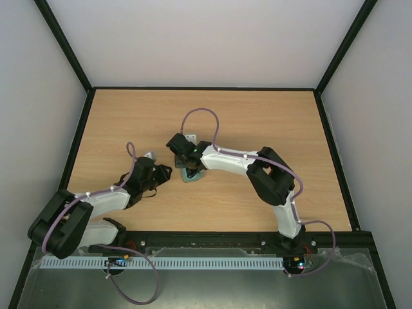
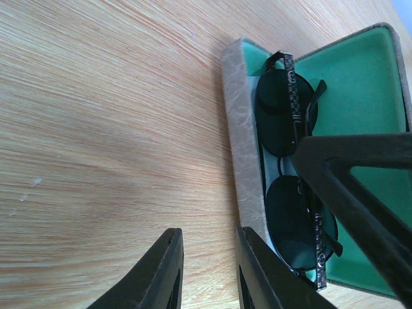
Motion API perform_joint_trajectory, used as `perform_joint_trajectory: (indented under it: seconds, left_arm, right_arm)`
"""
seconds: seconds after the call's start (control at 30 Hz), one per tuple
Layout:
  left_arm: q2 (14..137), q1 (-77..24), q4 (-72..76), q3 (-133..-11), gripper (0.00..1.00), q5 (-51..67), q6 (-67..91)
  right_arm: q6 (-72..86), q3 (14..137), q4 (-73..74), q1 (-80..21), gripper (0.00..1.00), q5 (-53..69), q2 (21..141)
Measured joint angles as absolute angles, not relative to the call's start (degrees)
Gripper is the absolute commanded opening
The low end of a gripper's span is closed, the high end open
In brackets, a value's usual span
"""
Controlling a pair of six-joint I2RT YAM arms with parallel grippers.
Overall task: Organize the sunglasses
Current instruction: Place the sunglasses in the sunglasses case, then adjust the sunglasses in the sunglasses case.
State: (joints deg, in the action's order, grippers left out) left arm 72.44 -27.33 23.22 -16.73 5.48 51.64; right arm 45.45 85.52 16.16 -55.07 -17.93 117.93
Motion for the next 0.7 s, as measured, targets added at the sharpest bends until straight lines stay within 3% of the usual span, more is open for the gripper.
perform_joint_trajectory:
  seconds: [0.17,0.33,0.7]
  left_arm:
    - [72.44,-27.35,23.2,-16.73,0.26,5.08,51.64]
    - [72.44,-27.33,23.0,-16.75,0.26,4.82,51.64]
    - [74.02,-27.33,22.81,-17.02,0.26,4.19,51.64]
  right_arm:
    - [44.62,85.54,16.19,-55.55,0.43,-17.93,116.22]
    - [43.44,85.67,17.47,-55.55,0.32,-19.49,116.18]
    - [40.07,91.35,22.44,-55.77,0.3,-22.76,120.7]
